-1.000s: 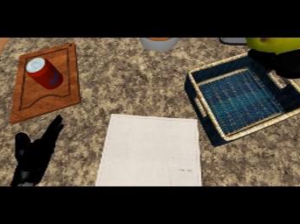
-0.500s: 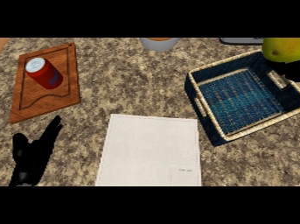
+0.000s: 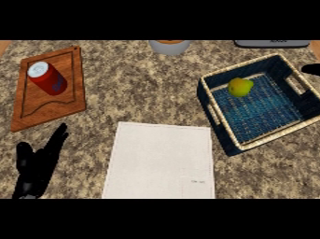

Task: Pick the pear from the placemat and place it in the basket

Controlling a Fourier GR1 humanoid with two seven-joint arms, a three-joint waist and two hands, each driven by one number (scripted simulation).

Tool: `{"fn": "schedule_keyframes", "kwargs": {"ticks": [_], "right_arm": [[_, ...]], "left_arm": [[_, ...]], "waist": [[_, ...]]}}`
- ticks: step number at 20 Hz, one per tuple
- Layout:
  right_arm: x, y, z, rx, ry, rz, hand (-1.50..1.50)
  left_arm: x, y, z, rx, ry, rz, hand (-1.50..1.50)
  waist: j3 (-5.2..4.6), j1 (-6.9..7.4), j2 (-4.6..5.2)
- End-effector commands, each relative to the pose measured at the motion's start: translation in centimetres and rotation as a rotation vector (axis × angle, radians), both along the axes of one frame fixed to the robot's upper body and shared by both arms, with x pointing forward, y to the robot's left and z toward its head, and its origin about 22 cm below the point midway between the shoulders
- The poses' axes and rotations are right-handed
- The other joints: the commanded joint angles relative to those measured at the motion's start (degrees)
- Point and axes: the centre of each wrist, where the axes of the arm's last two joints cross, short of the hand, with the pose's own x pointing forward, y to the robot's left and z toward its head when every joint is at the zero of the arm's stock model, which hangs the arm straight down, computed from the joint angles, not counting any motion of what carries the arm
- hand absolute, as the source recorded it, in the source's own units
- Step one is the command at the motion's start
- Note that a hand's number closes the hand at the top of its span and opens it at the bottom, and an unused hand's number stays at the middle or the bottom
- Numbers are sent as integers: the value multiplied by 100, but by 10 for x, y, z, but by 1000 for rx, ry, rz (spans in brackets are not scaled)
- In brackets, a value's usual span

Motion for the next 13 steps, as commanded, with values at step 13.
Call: {"fn": "schedule_keyframes", "kwargs": {"ticks": [13], "right_arm": [[-37, -133, 25, 240, -58, -190, -150]], "left_arm": [[-16, 6, -22, -30, 152, 27, 0]], "waist": [[-79, -57, 56]]}}
